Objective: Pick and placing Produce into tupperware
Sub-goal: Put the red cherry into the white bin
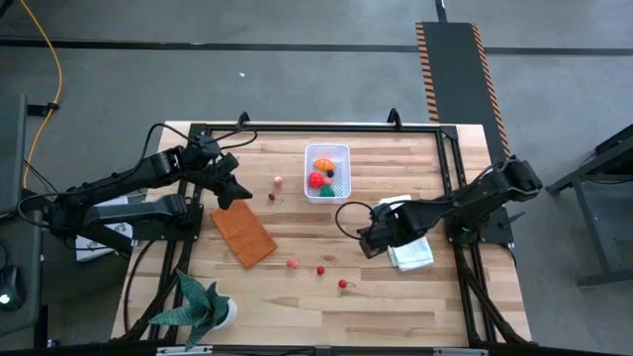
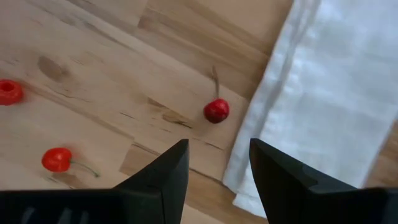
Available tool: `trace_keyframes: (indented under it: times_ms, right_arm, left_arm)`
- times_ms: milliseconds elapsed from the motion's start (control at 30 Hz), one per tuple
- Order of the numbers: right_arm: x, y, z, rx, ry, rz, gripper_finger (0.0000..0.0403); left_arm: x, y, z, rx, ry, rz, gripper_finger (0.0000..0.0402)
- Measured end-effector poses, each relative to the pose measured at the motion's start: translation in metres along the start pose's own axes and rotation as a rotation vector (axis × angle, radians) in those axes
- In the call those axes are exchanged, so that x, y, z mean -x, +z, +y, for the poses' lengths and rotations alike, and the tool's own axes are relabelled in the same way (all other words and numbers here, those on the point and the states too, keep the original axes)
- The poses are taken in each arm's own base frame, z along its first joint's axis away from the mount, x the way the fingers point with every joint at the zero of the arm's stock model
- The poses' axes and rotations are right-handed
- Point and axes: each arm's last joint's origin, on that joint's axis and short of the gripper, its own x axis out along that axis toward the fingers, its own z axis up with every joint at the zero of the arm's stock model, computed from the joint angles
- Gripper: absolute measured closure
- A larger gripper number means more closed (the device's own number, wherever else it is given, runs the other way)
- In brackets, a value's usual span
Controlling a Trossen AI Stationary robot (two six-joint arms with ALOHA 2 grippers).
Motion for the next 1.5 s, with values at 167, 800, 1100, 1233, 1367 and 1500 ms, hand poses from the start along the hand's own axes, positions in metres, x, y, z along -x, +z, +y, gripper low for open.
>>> trace_keyframes:
  times_ms: [167,800,1100,1233,1367,1500]
  right_arm:
    - [-0.017,0.0,-0.006,0.006,0.002,0.042,0.0242]
    - [-0.043,0.012,-0.014,-0.002,0.075,0.076,0.0242]
    - [-0.044,0.025,-0.018,0.003,0.077,0.08,0.0242]
    - [-0.045,0.03,-0.02,0.007,0.077,0.079,0.0242]
    - [-0.045,0.033,-0.021,0.008,0.079,0.082,0.0242]
    - [-0.045,0.033,-0.021,0.015,0.08,0.087,0.0242]
  left_arm:
    - [0.0,0.0,0.0,-0.001,0.0,0.0,0.0399]
    - [0.0,0.0,0.0,-0.01,0.001,0.002,0.0399]
    - [0.0,0.0,0.0,-0.011,0.001,0.002,0.0399]
    - [0.0,0.0,0.0,-0.013,0.001,0.002,0.0399]
    - [0.0,0.0,0.0,-0.025,0.001,0.002,0.0399]
    - [0.0,0.0,0.0,-0.03,0.001,0.002,0.0399]
